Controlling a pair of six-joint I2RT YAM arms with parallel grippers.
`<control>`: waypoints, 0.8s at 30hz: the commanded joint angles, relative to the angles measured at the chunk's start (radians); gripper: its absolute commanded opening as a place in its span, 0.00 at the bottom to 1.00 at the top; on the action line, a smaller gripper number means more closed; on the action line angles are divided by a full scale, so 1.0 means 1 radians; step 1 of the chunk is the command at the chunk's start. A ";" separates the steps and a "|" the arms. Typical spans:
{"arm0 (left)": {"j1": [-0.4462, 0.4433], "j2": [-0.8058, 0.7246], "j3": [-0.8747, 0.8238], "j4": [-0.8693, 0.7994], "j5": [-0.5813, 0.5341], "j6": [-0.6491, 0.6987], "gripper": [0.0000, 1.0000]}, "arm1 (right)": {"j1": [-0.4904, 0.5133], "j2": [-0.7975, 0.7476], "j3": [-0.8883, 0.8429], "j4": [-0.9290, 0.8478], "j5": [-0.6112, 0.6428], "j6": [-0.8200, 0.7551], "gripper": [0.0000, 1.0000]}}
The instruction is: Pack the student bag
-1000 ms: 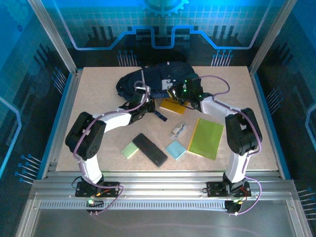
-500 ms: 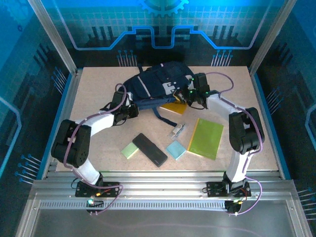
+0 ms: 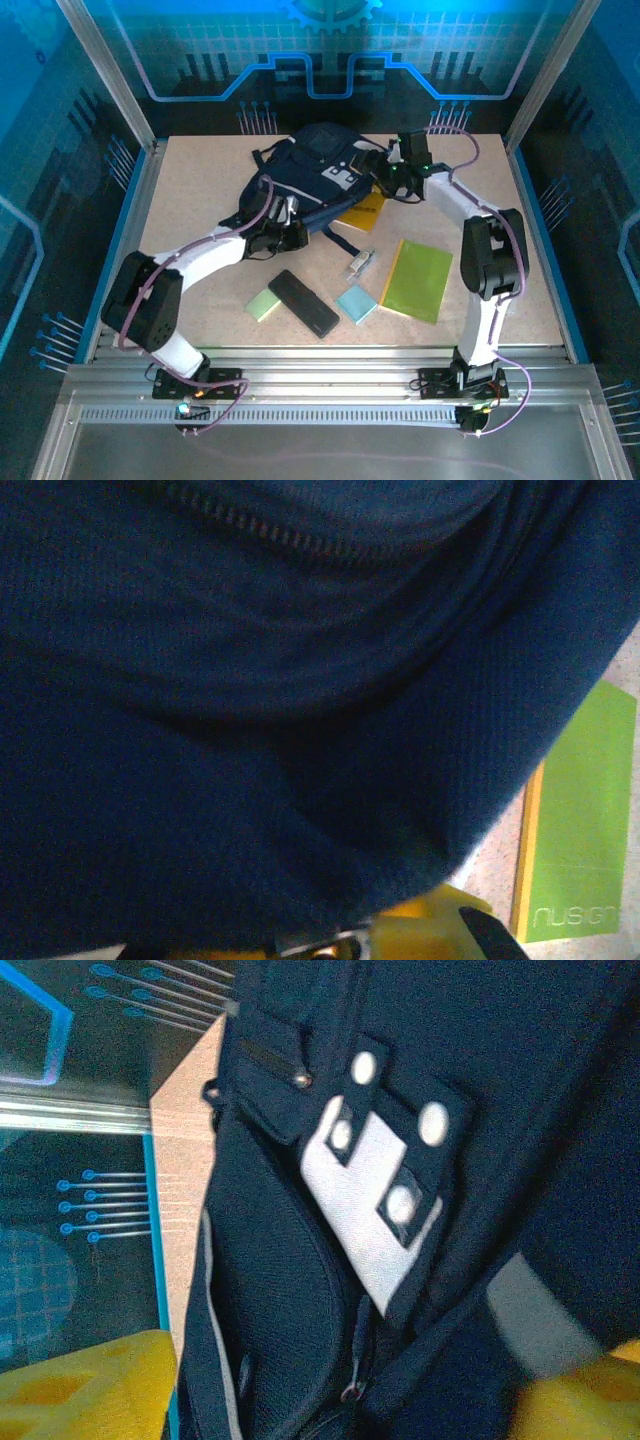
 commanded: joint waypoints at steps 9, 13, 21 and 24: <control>-0.056 0.135 0.209 -0.025 0.029 -0.076 0.00 | 0.014 -0.302 -0.438 0.129 -0.033 0.123 0.96; -0.077 0.120 0.186 -0.022 0.040 -0.099 0.00 | 0.069 -0.271 -0.542 0.392 -0.090 0.331 0.94; -0.123 0.082 0.158 -0.035 0.047 -0.128 0.00 | 0.192 -0.074 -0.491 0.647 -0.049 0.513 0.64; -0.100 0.084 0.139 -0.051 0.071 -0.098 0.00 | 0.182 -0.040 -0.490 0.674 -0.018 0.500 0.00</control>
